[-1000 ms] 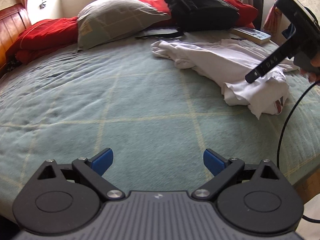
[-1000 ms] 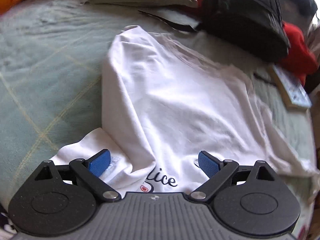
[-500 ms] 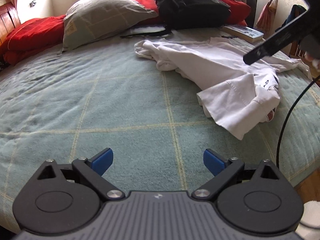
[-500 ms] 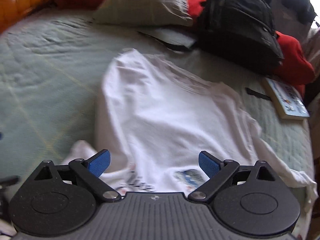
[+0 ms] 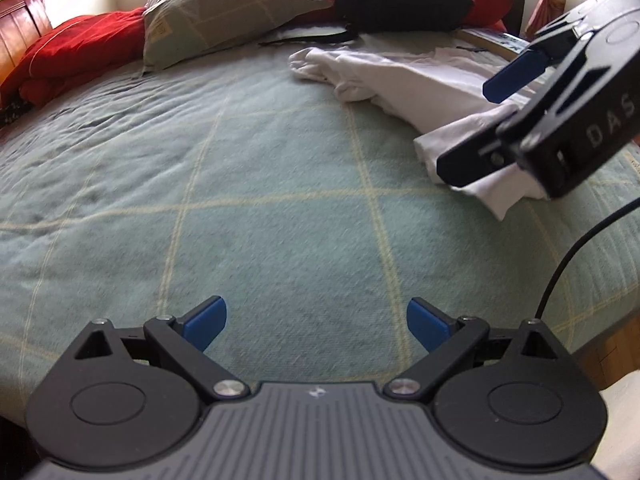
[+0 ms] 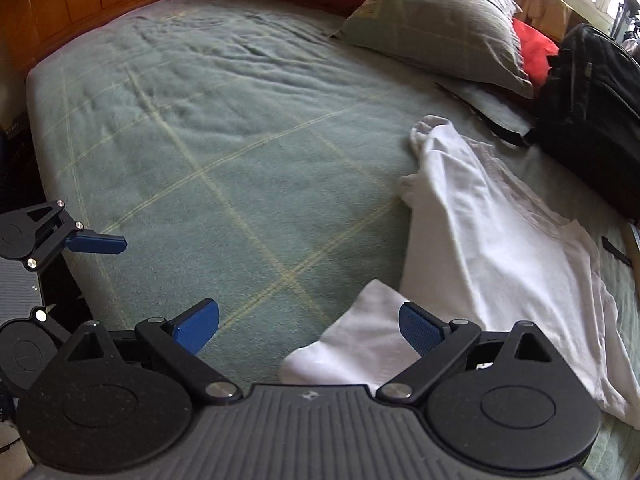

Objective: Fold clothes
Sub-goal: 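Move the right tool over the T-shirt and smooth it flat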

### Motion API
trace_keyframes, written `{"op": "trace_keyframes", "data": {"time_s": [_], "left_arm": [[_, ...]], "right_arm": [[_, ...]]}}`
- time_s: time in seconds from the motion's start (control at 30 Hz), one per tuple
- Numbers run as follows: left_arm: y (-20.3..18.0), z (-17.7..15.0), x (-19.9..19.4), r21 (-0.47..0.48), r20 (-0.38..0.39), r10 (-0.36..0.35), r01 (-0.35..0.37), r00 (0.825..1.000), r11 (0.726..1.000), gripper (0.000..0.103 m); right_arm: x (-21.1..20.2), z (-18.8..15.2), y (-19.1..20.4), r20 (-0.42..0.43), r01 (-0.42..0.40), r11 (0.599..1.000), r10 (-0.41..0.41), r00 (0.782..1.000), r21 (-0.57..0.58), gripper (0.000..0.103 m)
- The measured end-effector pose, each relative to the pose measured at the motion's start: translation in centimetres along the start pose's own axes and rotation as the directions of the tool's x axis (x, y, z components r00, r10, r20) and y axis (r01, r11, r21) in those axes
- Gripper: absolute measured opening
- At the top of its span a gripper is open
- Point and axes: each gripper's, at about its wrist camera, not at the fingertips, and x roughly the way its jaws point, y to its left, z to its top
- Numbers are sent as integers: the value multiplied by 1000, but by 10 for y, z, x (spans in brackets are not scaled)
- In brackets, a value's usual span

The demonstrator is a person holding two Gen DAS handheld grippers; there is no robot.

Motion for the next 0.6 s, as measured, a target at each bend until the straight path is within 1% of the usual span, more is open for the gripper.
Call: {"op": "trace_keyframes", "data": {"time_s": [0.13,0.2,0.33,0.47,0.53,0.6], "left_arm": [[6,-7,0,-14,-7,-4,4,1000,1000,97],[7,-10,0,-16,-11,-10,10,1000,1000,97],[7,-11,-1,-18,1,-41,41,999,999,97],[0,-7,-3,-10,18,-74,74,997,997,97],[-7,-3,-2,4,22,-86,86,996,996,97],[-15,2,-1,18,25,-97,97,995,995,97]], "right_arm": [[12,1,11,-23,68,997,-69,997,-24,99],[20,1,16,-39,88,996,-89,995,-35,99],[35,-1,23,-72,135,989,-140,988,-64,99],[48,-8,14,-102,233,967,-243,965,-102,99],[51,-14,3,-112,280,954,-291,950,-108,100],[51,-18,-11,-121,310,945,-321,939,-100,100]]}}
